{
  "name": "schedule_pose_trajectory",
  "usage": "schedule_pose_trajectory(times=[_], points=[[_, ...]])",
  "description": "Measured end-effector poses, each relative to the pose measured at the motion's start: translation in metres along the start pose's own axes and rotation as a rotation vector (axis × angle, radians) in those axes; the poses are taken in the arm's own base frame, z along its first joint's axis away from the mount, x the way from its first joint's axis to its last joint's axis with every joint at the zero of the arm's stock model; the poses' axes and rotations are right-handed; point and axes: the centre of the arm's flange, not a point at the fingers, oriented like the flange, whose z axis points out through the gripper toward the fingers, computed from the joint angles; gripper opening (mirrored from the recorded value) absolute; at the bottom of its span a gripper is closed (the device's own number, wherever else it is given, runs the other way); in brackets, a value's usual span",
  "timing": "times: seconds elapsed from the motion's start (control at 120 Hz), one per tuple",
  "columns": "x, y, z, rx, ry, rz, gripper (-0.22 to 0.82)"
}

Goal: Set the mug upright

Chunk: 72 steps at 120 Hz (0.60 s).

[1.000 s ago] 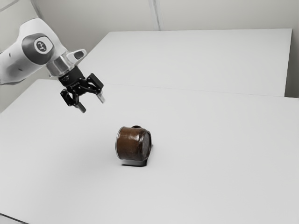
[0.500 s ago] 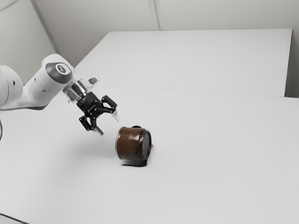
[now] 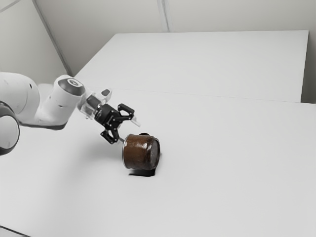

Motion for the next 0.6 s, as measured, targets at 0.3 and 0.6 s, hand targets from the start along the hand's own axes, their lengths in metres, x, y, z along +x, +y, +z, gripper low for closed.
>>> schedule_pose_trajectory(times=[0.3, 0.6], points=[[-0.002, -0.006, 0.015, -0.124, -0.017, -0.013, 0.57], [-0.004, 0.002, 0.020, -0.120, -0.026, 0.024, -0.03]])
